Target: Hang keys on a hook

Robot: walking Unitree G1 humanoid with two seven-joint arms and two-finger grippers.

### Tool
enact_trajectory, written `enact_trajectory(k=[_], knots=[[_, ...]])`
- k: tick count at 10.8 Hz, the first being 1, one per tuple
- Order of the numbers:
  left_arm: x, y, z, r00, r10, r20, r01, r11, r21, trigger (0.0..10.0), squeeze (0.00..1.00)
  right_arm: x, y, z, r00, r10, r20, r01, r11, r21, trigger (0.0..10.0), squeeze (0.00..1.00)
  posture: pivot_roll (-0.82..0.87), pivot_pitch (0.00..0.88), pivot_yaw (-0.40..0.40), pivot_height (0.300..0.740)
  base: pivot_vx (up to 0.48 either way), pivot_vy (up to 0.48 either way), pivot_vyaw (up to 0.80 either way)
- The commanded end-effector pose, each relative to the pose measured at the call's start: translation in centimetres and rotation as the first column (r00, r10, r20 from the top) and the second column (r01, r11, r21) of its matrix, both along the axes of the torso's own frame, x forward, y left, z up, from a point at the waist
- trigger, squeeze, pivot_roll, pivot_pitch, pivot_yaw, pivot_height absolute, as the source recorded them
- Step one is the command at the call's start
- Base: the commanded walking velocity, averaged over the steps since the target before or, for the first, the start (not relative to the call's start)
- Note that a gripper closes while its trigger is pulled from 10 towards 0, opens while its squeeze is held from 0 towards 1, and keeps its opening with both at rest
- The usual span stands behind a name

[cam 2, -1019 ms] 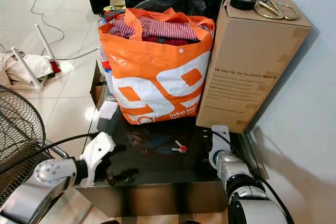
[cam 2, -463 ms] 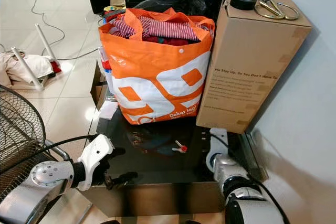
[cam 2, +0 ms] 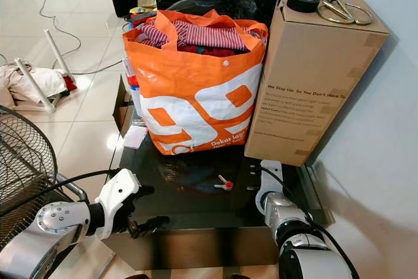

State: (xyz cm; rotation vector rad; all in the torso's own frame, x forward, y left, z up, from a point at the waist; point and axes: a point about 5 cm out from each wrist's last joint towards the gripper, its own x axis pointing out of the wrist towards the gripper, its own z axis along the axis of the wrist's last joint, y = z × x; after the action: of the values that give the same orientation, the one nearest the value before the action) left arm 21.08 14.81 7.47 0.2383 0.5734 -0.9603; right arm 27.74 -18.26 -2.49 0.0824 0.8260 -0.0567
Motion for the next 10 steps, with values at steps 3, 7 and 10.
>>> enact_trajectory(k=[3,7,10], knots=[[0.5,0.2,0.0,1.000,-0.005,0.015,0.005,1.000,0.006,10.0,0.05,0.0,0.1,0.0,1.000,-0.018,0.007,0.018,1.000,0.016,0.0,0.00,0.04,0.000,0.026,0.740,0.000,0.000,0.00],[4.3,0.8,1.8,0.968,0.144,0.204,-0.140,0.990,-0.033,10.0,0.05,0.9,-2.0,1.5,0.994,0.022,0.111,-0.023,1.000,0.012,0.0,0.00,0.00,0.000,0.049,0.740,0.000,0.000,0.00],[7.3,0.3,5.6,0.876,0.359,0.322,-0.300,0.928,-0.219,10.0,0.04,1.6,-3.1,6.6,0.906,-0.051,0.419,0.016,0.996,0.086,0.0,0.00,-0.03,0.000,0.073,0.740,0.000,0.000,0.00]])
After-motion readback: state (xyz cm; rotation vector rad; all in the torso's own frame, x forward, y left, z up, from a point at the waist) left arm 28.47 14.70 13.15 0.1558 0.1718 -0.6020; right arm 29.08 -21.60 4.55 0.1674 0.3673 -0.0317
